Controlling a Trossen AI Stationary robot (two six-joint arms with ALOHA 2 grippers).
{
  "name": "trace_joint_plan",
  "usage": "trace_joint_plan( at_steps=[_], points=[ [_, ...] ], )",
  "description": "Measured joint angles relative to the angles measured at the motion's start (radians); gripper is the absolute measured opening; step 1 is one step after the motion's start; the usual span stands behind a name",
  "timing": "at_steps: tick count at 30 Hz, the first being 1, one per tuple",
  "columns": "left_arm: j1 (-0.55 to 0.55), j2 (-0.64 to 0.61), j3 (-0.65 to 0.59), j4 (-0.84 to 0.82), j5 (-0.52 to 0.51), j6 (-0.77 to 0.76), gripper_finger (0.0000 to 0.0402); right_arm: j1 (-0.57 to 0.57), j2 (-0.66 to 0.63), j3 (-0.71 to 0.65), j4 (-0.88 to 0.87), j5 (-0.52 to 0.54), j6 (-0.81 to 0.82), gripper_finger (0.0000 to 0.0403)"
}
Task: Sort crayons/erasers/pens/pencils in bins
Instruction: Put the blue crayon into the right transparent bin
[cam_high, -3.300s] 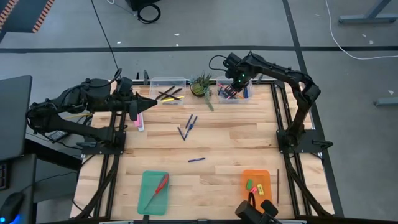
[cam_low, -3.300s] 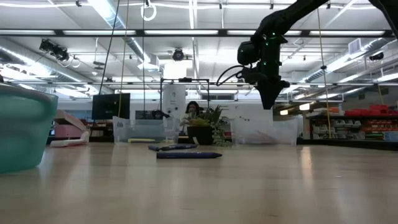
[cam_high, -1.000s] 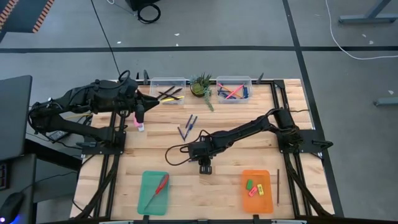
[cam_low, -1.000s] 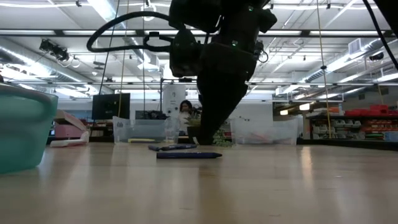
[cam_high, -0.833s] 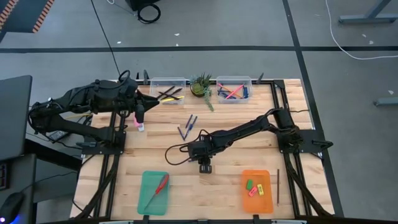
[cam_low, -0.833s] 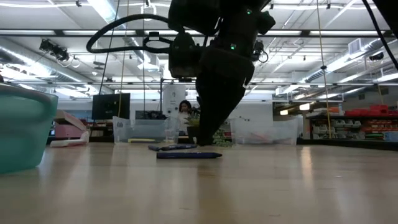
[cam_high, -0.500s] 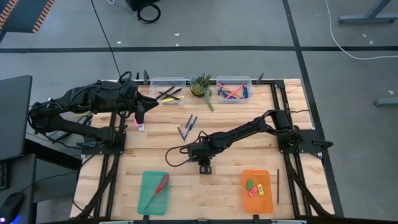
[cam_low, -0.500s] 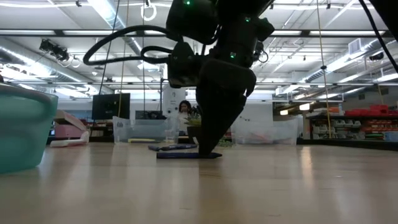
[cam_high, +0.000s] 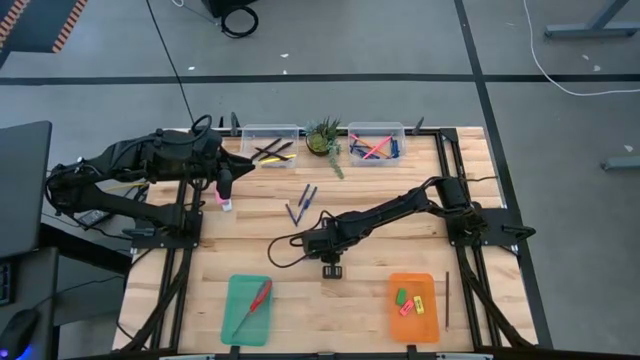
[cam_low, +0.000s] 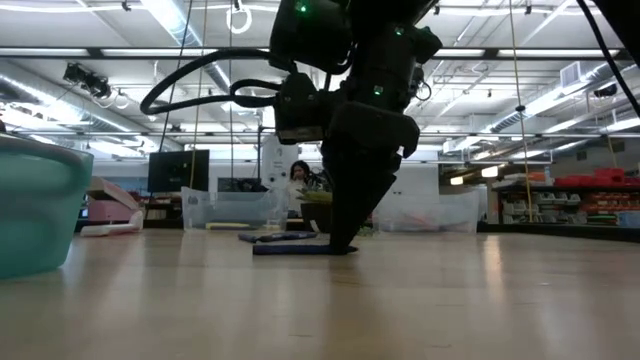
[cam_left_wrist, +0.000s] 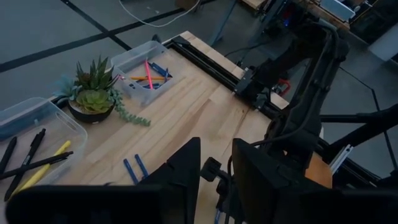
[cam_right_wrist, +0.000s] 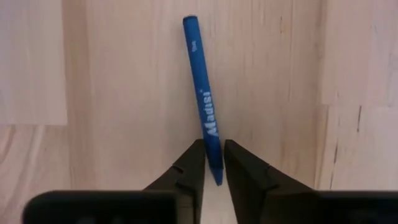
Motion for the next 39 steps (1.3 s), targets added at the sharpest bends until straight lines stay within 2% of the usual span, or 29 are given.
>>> trace_joint_plan(
  at_steps=[5,18,24,31,39],
  points=[
    [0.0,0.0,0.0,-0.014,0.0,0.003,0.0102,0.0,0.0,0.0,-0.033,-0.001,0.0,0.004],
    [0.0,0.0,0.0,-0.013,-0.001,0.004,0.0099,-0.027,-0.048,0.0,-0.1,-0.016,0.121,0.0036],
    [0.0,0.0,0.0,-0.013,-0.001,0.004,0.0101,-0.083,-0.175,0.005,-0.191,0.109,0.158,0.0035],
    [0.0,0.0,0.0,-0.012,-0.001,0.004,0.0103,-0.25,-0.329,0.006,-0.312,0.258,0.157,0.0035],
    [0.0,0.0,0.0,-0.013,-0.001,0.004,0.0102,-0.549,-0.43,0.007,-0.4,0.254,0.069,0.0035]
  ],
)
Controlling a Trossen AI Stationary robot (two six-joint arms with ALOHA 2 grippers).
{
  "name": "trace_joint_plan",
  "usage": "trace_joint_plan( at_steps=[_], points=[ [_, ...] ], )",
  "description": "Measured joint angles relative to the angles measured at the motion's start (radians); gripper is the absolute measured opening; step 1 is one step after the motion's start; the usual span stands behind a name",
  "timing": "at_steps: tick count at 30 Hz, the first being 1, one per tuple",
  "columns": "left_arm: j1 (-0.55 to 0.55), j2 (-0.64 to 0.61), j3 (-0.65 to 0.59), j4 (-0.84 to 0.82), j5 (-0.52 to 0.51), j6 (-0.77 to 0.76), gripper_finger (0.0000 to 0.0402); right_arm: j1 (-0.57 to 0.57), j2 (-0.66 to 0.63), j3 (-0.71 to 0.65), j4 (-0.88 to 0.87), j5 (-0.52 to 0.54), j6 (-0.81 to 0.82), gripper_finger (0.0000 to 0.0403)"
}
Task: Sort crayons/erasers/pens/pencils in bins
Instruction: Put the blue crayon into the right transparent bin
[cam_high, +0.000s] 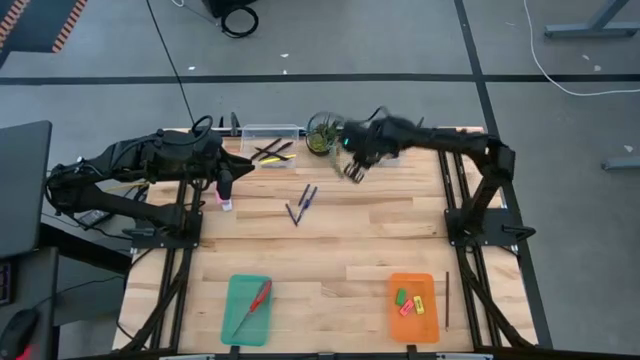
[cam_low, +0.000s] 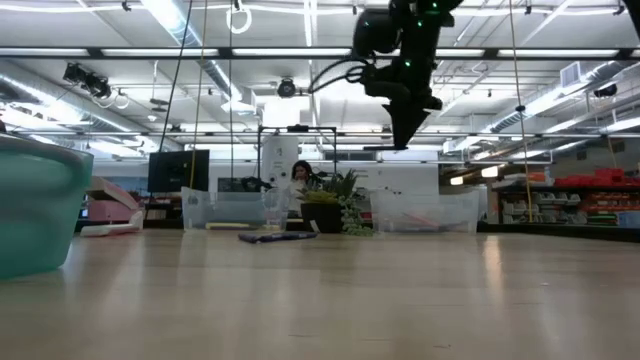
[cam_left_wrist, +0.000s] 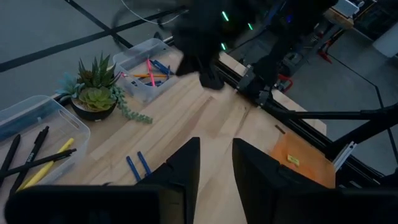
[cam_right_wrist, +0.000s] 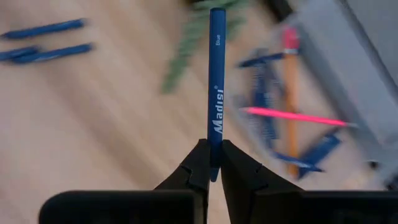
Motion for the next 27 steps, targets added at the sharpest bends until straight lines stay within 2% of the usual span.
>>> trace_joint_plan(
  at_steps=[7,10,15,21,27],
  points=[
    [0.0,0.0,0.0,-0.001,0.0,-0.001,0.0101,-0.235,-0.017,0.0,-0.026,-0.156,-0.072,0.0035],
    [0.0,0.0,0.0,-0.001,-0.023,-0.027,0.0105,-0.287,-0.017,0.0,-0.04,-0.171,-0.078,0.0035],
    [0.0,0.0,0.0,-0.001,-0.06,-0.032,0.0109,-0.326,-0.017,0.0,-0.042,-0.172,-0.096,0.0041],
    [0.001,0.0,0.0,-0.001,-0.102,-0.036,0.011,-0.342,-0.017,0.001,-0.037,-0.174,-0.116,0.0084],
    [0.001,0.012,0.001,-0.003,-0.149,-0.109,0.0112,-0.35,-0.017,0.001,-0.033,-0.174,-0.141,0.012]
  ],
)
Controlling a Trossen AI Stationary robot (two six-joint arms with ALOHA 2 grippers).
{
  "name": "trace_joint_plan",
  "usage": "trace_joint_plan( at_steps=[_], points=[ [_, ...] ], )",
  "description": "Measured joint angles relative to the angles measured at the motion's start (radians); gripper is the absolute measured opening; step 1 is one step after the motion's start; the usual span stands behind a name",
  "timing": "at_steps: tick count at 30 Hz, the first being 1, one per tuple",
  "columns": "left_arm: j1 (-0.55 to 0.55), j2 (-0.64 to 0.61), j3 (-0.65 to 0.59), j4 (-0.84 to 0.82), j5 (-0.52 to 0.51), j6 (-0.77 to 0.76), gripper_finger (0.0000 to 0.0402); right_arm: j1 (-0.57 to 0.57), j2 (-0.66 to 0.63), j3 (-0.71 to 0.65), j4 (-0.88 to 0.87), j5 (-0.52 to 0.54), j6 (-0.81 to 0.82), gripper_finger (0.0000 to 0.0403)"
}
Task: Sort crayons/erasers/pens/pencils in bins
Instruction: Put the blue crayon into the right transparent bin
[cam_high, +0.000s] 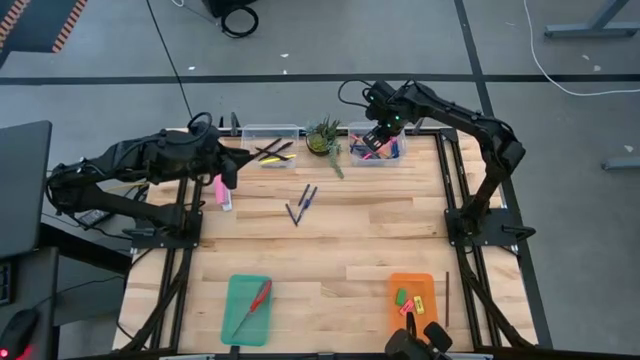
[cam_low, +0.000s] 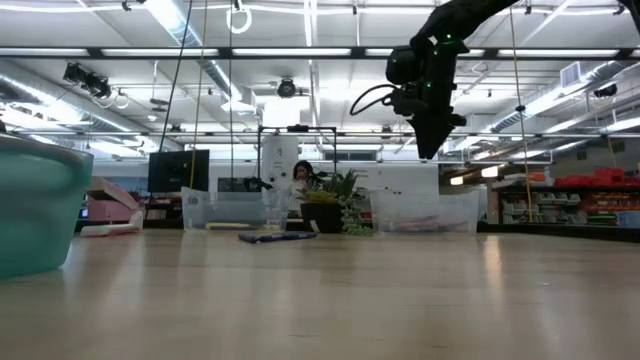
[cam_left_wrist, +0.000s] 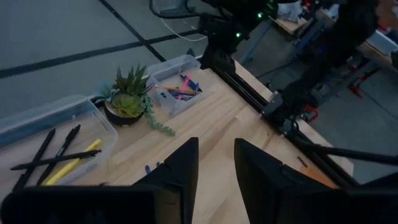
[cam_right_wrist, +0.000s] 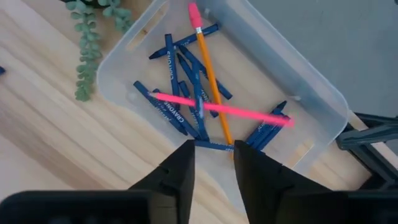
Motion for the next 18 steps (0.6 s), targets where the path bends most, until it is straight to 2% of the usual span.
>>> trace_joint_plan(
  at_steps=[4,12,15,18],
  points=[
    [0.017,0.027,0.0,-0.006,0.002,-0.05,0.0112,0.004,0.0,0.0,0.002,-0.035,0.0,0.0128],
    [0.078,0.094,0.0,-0.009,0.11,-0.135,0.0114,0.074,0.0,0.0,0.043,-0.271,-0.038,0.0129],
    [0.085,0.116,0.0,-0.01,0.117,-0.135,0.0114,0.147,0.0,0.001,0.122,-0.366,-0.139,0.0129],
    [0.085,0.136,0.0,-0.011,0.117,-0.136,0.0115,0.237,0.0,0.001,0.205,-0.376,-0.301,0.0129]
  ],
)
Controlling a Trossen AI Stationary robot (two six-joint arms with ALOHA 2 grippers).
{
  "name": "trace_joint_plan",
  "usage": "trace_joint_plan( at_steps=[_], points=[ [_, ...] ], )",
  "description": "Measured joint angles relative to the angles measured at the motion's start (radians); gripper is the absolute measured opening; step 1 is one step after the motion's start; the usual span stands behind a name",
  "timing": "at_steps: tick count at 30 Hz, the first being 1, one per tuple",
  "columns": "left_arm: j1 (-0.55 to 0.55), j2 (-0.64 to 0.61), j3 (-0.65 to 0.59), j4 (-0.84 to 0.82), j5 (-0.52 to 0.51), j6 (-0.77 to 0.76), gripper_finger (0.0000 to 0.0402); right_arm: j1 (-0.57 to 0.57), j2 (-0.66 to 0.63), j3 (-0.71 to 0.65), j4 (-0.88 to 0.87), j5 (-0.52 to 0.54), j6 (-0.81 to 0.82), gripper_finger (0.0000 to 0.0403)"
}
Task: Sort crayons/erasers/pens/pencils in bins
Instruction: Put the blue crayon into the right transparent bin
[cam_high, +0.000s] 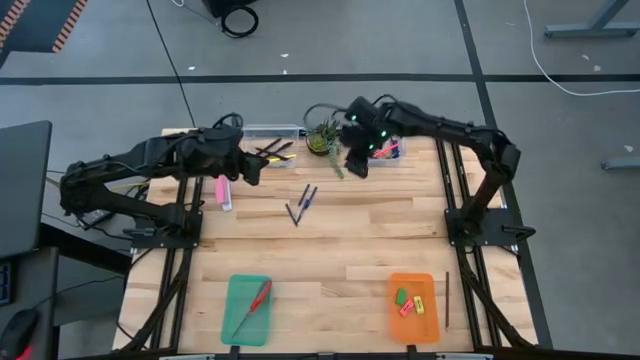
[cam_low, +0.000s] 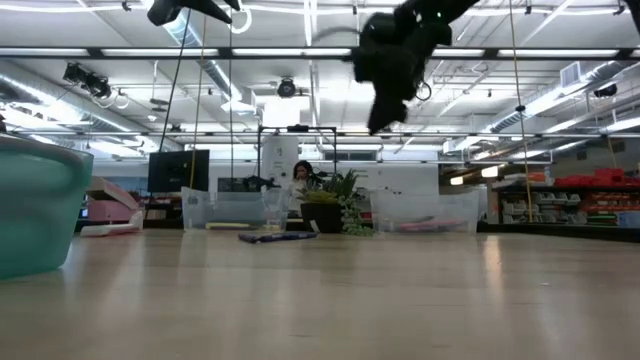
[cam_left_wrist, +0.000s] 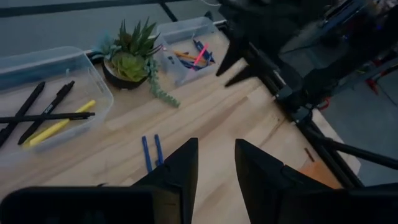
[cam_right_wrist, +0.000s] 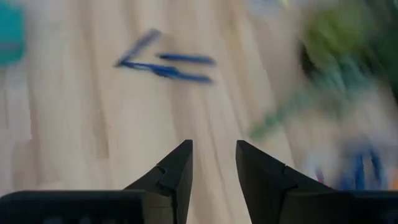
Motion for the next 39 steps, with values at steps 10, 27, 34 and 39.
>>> trace_joint_plan(
  at_steps=[10,27,34,39],
  points=[
    [-0.002,0.012,-0.001,-0.001,0.0,-0.072,0.0115,0.233,0.058,0.001,0.353,0.158,-0.356,0.0117],
    [-0.013,-0.055,0.0,0.004,0.055,-0.116,0.0106,0.245,0.335,0.001,0.421,0.052,-0.261,0.0143],
    [-0.043,-0.07,-0.001,-0.001,0.056,-0.135,0.0105,0.24,0.41,0.0,0.429,0.049,-0.335,0.0143],
    [-0.071,-0.071,-0.001,0.0,0.057,-0.176,0.0105,0.229,0.427,0.0,0.441,0.065,-0.348,0.0143]
  ],
)
